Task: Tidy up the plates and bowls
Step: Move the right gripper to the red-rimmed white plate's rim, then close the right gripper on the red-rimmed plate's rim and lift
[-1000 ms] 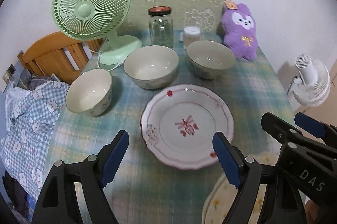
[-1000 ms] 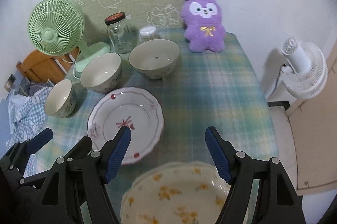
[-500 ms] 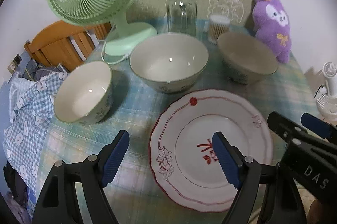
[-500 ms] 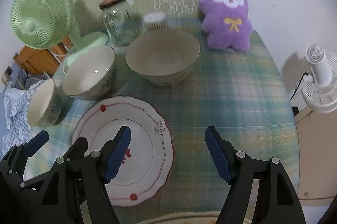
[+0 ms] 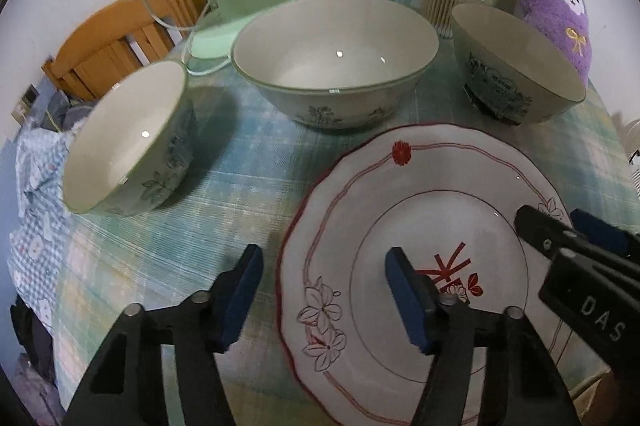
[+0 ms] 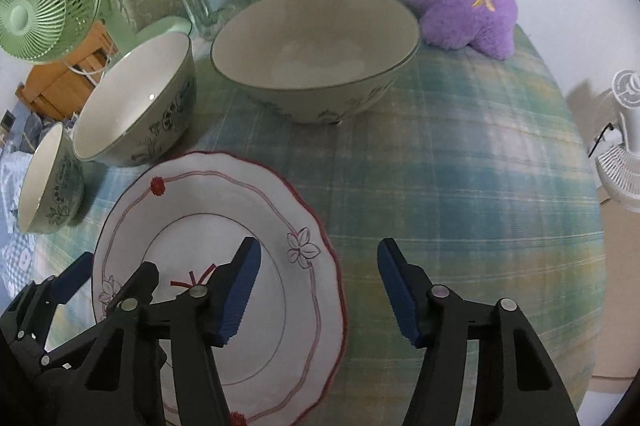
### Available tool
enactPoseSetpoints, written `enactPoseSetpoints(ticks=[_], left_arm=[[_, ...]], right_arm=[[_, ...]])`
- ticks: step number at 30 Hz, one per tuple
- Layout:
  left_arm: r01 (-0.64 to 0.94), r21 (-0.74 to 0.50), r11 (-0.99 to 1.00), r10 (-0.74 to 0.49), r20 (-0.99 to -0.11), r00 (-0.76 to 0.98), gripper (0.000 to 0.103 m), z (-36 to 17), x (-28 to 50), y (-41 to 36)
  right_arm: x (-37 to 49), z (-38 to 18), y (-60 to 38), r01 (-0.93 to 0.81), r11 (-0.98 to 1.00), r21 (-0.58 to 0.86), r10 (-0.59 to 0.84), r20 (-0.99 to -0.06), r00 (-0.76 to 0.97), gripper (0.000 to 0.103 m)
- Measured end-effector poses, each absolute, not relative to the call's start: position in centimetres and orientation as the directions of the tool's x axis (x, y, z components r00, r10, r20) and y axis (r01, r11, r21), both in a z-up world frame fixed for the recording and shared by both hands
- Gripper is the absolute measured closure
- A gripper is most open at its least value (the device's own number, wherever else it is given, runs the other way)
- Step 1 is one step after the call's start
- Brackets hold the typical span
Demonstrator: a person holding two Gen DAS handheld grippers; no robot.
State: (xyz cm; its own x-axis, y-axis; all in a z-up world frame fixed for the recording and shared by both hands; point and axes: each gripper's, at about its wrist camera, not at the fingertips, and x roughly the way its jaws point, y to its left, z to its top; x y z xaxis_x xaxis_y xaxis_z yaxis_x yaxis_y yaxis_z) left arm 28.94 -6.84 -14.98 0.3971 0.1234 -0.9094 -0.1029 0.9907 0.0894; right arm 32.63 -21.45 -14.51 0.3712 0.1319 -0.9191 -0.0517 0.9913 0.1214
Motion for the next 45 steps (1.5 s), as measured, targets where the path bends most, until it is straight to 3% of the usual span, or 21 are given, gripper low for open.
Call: enactPoseSetpoints(ticks=[2,5,8,22,45], left_arm=[[-0.104,0.076,0.992,0.112,-0.907,0.406,0.046,-15.1,29.2,-6.7],[-0.102,0.066,0.993,0.102,-0.907,0.408,0.052,-15.1,29.6,-6.6],[-0.104,0.060,0.993,0.096,-0.913,0.396,0.052,-15.1,30.0,-6.5],[-0.063,0.054,0.997,0.074,-0.918,0.389,0.054,-15.4,30.5,-6.2],[0.029,0.076,0.997,0.056,-0.903,0.426,0.056,-12.6,27.0,-6.7]], right_arm=[[32.9,-15.1,-21.2,-0.064,0.990,0.129,0.143,-0.925,0.353,0.052],[33.0,-15.6,-21.0,-0.064,0.988,0.137,0.151,-0.928,0.341,0.054],[33.1,-15.6,-20.3,-0.070,0.990,0.119,0.136,-0.930,0.342,0.056],[33.1,-15.8,-19.1,-0.037,0.997,0.075,0.083,-0.938,0.335,0.050],[28.9,-13.6,-19.9,0.077,0.994,0.081,0.054,-0.951,0.305,0.050]])
